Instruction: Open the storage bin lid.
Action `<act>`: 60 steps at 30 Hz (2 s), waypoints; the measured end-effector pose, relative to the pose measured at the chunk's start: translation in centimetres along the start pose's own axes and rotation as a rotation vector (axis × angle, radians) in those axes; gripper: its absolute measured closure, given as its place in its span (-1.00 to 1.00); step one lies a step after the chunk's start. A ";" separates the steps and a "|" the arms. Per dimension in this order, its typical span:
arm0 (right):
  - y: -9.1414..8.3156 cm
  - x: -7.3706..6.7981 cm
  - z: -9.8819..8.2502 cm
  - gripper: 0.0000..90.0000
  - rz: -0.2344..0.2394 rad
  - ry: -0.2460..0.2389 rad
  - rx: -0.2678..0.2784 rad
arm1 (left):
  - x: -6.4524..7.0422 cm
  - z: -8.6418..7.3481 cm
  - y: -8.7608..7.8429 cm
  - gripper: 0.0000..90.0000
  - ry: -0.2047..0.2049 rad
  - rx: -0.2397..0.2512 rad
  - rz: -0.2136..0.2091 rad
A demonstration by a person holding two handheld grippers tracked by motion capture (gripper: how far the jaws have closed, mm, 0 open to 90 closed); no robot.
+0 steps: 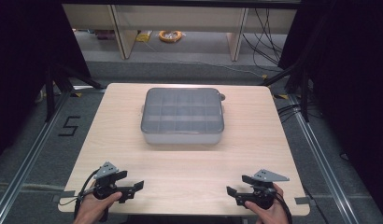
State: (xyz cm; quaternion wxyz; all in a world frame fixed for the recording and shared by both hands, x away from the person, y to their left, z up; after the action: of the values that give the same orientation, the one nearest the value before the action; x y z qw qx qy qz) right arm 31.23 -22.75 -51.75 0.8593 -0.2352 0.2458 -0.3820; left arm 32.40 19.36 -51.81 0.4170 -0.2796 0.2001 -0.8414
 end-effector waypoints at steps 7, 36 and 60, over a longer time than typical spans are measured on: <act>-0.1 0.3 0.2 -0.56 0.007 -0.017 0.029 | -0.1 0.2 0.0 -0.67 -0.017 0.013 -0.002; 1.1 3.2 3.5 -0.48 0.050 0.102 0.102 | -1.9 2.8 0.9 -0.65 -0.099 0.035 -0.016; 2.4 7.0 10.7 -0.42 0.027 0.148 0.192 | -3.8 8.5 2.6 -0.64 -0.129 0.082 0.013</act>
State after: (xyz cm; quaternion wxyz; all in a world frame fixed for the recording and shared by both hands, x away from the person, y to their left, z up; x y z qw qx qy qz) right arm 43.07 -24.41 -46.63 0.8624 -0.1198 0.2739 -0.4086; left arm 41.25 20.11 -47.98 0.4458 -0.3145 0.1398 -0.8263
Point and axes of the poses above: each handheld gripper's, and its own axes: y roughly forward along the jaws, z roughly out of its top, x roughly to its right, the point moved 4 cm from there along y, roughly forward along the jaws, and after that the axes turned 2 degrees about -y, right-handed, at the moved point
